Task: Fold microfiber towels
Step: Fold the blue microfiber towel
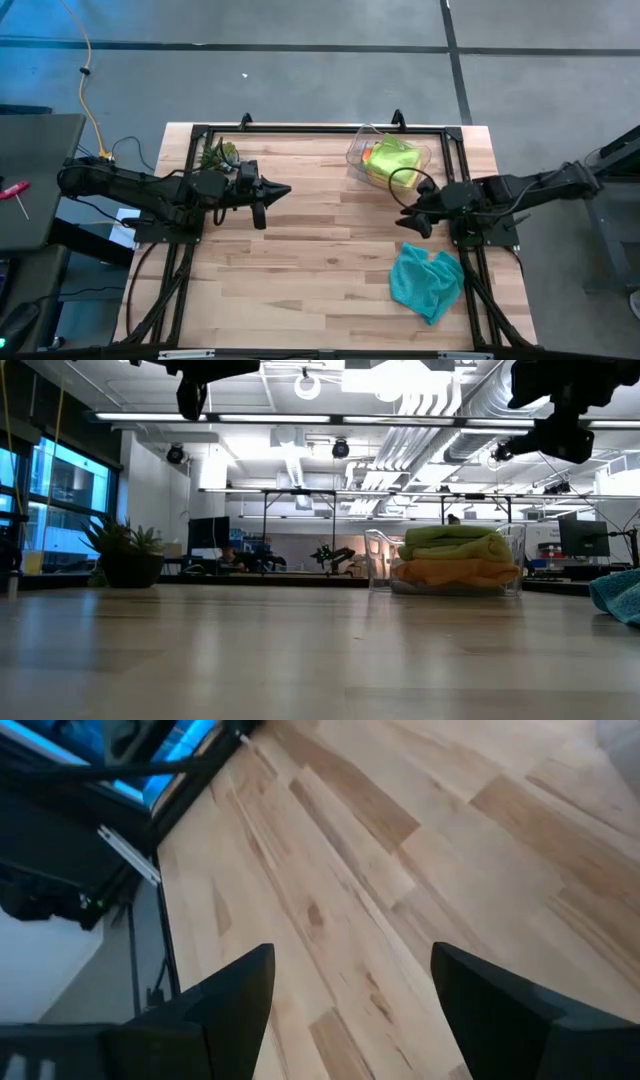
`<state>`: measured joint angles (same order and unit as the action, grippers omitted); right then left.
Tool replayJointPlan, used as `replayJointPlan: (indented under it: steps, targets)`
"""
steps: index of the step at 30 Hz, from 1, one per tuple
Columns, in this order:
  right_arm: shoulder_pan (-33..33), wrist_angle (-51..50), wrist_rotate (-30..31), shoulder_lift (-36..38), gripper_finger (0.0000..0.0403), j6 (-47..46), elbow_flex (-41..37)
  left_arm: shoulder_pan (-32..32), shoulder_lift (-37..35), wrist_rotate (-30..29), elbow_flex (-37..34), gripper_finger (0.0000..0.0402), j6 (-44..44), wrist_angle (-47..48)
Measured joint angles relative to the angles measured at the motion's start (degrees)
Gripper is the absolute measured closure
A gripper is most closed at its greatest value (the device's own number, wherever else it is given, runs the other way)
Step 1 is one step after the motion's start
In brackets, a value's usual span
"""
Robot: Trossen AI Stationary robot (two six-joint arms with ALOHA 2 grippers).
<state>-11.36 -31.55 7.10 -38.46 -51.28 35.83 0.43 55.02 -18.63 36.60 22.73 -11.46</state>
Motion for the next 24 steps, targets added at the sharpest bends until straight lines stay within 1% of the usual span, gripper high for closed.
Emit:
replayJointPlan:
  steps: [3,8,13,16,18,21,24]
  targets:
    - [-0.8,0.0,-0.1,-0.6,0.0142,-0.2,0.0,0.0,0.0,0.0,0.0,0.0401,0.8,0.0]
    - [-2.3,0.0,-0.1,-2.0,0.0142,-3.7,0.0,0.0,0.0,0.0,0.0,0.0401,0.7,0.0]
    - [-3.4,0.0,0.4,-6.2,0.0142,-8.4,0.0,0.0,0.0,1.2,0.0,0.0402,0.5,0.4]
    - [-4.4,0.0,-0.2,-9.8,0.0142,-12.6,0.1,0.0,0.0,4.3,0.0,0.0401,-1.7,2.7]
    - [-5.3,-0.6,-0.4,-12.8,0.0142,-14.8,1.6,0.0,0.0,7.3,0.0,0.0402,-2.2,4.8]
    - [-6.7,-3.2,-0.5,-17.9,0.0142,-15.8,6.1,0.0,0.0,12.3,0.0,0.0402,-1.9,8.8]
    - [-7.5,-9.0,-0.6,-23.9,0.0142,-16.1,12.4,-0.1,0.0,15.7,0.0,0.0401,-2.5,13.3]
